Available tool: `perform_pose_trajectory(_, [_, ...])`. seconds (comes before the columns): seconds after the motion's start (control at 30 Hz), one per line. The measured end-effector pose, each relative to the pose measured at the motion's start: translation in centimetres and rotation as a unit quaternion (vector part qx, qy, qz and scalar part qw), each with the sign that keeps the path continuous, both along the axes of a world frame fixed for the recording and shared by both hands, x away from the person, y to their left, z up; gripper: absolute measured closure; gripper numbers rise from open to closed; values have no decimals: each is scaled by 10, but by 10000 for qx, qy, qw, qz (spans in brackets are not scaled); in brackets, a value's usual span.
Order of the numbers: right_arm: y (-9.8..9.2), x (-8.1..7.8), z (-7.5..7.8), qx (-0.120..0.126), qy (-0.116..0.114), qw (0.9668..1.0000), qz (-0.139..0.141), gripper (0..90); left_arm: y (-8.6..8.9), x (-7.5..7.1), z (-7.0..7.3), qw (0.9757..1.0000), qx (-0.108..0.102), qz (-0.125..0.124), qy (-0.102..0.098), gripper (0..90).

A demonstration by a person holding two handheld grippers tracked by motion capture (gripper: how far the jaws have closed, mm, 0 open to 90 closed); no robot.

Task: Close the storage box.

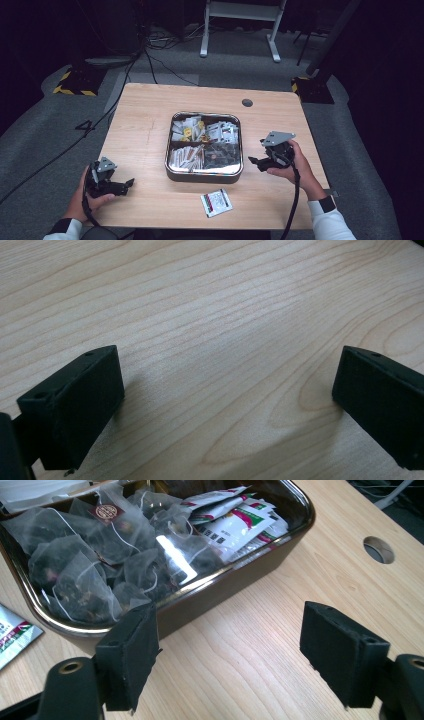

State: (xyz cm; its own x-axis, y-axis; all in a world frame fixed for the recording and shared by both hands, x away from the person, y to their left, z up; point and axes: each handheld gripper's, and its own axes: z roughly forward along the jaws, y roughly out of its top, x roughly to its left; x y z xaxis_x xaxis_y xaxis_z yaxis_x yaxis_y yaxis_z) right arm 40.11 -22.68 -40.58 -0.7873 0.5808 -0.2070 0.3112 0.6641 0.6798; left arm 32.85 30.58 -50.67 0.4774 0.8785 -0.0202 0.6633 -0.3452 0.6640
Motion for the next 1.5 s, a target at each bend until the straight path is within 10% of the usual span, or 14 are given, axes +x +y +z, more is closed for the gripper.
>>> perform_pose_trajectory(0.87, [-46,-23,-37,-354,-92,9984,-427,214,0,0,0,10000,-3,4,1,4])
perform_pose_trajectory(1.5, [-79,-35,-66,-146,151,9970,-748,212,0,0,0,10000,-10,13,0,4])
